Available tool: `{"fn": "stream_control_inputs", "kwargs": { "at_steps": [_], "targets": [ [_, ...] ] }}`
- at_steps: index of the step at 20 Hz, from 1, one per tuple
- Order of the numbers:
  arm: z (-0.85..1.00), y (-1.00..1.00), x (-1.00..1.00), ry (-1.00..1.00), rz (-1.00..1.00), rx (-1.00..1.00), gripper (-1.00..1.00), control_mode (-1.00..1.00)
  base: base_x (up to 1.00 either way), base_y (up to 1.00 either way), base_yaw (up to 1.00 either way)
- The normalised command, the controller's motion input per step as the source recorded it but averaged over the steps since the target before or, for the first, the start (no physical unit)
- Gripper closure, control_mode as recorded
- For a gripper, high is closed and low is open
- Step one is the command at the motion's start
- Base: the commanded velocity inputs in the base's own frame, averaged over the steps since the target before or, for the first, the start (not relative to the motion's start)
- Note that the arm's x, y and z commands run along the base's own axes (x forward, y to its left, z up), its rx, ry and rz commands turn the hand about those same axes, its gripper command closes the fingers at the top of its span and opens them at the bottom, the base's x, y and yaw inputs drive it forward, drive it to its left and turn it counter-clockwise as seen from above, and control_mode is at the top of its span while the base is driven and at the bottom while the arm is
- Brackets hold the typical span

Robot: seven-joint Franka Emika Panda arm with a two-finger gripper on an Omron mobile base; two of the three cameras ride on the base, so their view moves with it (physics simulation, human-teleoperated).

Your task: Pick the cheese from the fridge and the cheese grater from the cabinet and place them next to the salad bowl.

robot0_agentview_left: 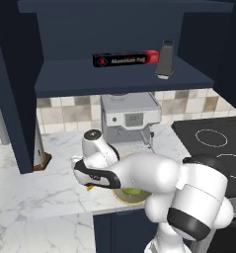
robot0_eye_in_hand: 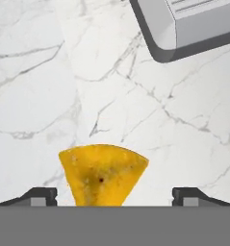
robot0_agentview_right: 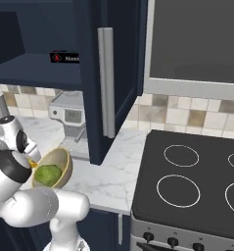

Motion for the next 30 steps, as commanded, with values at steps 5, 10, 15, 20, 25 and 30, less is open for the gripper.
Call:
{"fn": "stream_control_inputs", "kwargs": {
  "at_steps": [5,10,15,20,25,30],
  "targets": [
    [0.29,-0.32,-0.1,-0.05,0.0,0.07,-1.0,-1.0,0.0,0.0,0.0],
    [0.07,-0.66,-0.56,-0.1,-0.01,0.04,-1.0,-1.0,0.0,0.0,0.0],
    [-0.01,-0.65,-0.17,-0.03,-0.03,-0.08,-1.0,-1.0,0.0,0.0,0.0],
    [0.04,-0.18,0.09,-0.11,-0.06,-0.11,-1.0,-1.0,0.0,0.0,0.0],
    [0.02,-0.69,-0.12,-0.01,-0.08,-0.01,-1.0,-1.0,0.0,0.0,0.0],
    [0.3,-0.65,-0.38,-0.02,-0.02,0.04,-1.0,-1.0,0.0,0.0,0.0]
  ]
}}
